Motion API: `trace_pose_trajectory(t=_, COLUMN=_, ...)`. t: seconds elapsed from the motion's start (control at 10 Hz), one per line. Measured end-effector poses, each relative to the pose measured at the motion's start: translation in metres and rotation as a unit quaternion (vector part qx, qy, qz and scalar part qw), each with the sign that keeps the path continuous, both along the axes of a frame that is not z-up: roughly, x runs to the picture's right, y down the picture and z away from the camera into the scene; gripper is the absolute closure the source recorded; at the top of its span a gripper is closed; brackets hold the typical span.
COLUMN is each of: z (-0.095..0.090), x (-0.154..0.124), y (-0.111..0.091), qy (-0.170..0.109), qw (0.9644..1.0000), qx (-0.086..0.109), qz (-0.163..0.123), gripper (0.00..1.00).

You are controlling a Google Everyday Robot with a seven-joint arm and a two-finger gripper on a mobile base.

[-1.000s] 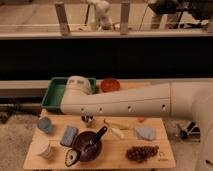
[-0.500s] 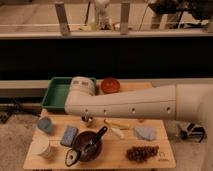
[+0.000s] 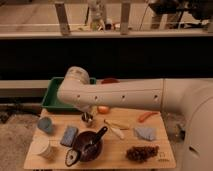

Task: Place brush in tray

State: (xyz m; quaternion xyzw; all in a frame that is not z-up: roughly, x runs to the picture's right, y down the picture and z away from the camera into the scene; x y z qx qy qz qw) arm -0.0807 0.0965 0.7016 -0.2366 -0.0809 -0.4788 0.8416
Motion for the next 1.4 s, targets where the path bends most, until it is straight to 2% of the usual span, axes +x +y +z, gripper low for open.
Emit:
trace_pose_trajectory(t=0.2, z=-0.011, x=-0.004, y=0.017, qy=-0.001, qw=0.9991, qx=-0.042, qz=0.009, gripper=0.2)
trace_pose_trajectory(t=0.3, z=-0.015, x=-0.005, y=0.023, qy=-0.005, qw=0.9985, qx=-0.051, qz=0.019, gripper=0.2)
trace_pose_trajectory(t=0.4, z=-0.022, x=-0.009, y=0.036, qy=-0.027, qw=0.9959, qx=-0.07, qz=0.051, gripper=0.2)
trace_pose_trajectory(t=0.6, z=-0.027, x=-0.011, y=0.049, qy=-0.048, qw=0.9912, qx=-0.083, qz=0.091, gripper=0.2)
trace_pose_trajectory(t=0.9, z=-0.025, x=-0.017, y=0.066, qy=-0.056, qw=0.9866, qx=-0.082, qz=0.13, gripper=0.2)
trace_pose_trajectory(t=1.4, z=-0.019, x=-0.018, y=0.092, qy=-0.053, qw=0.9811, qx=-0.079, qz=0.169, gripper=0.2)
